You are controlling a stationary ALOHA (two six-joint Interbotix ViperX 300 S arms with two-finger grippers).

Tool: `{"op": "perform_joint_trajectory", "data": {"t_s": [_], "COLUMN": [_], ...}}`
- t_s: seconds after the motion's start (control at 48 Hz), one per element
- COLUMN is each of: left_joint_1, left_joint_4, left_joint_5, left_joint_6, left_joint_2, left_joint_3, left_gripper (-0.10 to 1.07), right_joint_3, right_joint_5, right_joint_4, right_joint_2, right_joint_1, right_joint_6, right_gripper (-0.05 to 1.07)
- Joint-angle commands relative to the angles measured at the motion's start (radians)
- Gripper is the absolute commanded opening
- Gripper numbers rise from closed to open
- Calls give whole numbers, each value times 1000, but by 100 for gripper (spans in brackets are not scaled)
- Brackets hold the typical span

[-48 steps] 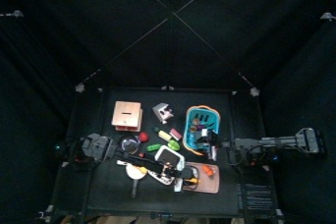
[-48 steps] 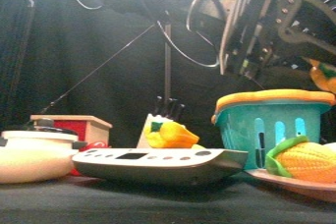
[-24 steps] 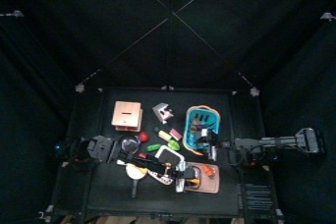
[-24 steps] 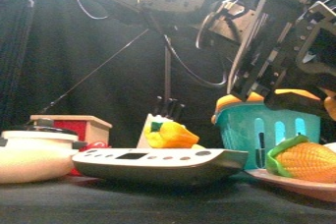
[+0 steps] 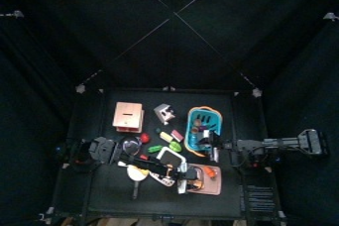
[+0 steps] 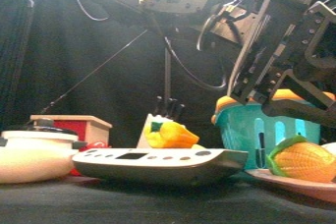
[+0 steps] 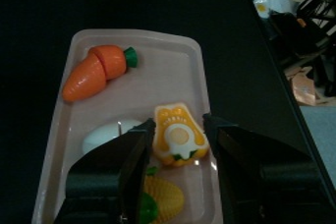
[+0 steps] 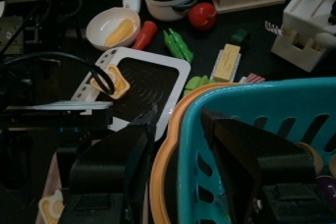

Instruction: Place squash half on plate

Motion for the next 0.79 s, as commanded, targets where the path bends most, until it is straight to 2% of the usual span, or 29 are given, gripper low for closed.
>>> {"op": "perform_joint_trajectory", "data": {"t_s": [0.0,0.604,0.771], "left_joint_1": [6,29,43], "left_joint_4": [-5,29,41], "left_joint_5": [-3,40,104], "left_joint_6": [0,3,3], "left_joint_2": [-21,-114,-176], "left_joint_3": [-34,11,46], "left_gripper": [84,84,84], "right_joint_3": [-8,-6,-6], "right_joint_5": [-5,-5,-5], "right_joint_4": [2,0,0], "right_joint_2": [-6,-3,-3], "right_joint_1": [2,2,2], "right_joint_6": [0,0,0], "right_gripper": [79,79,79]}}
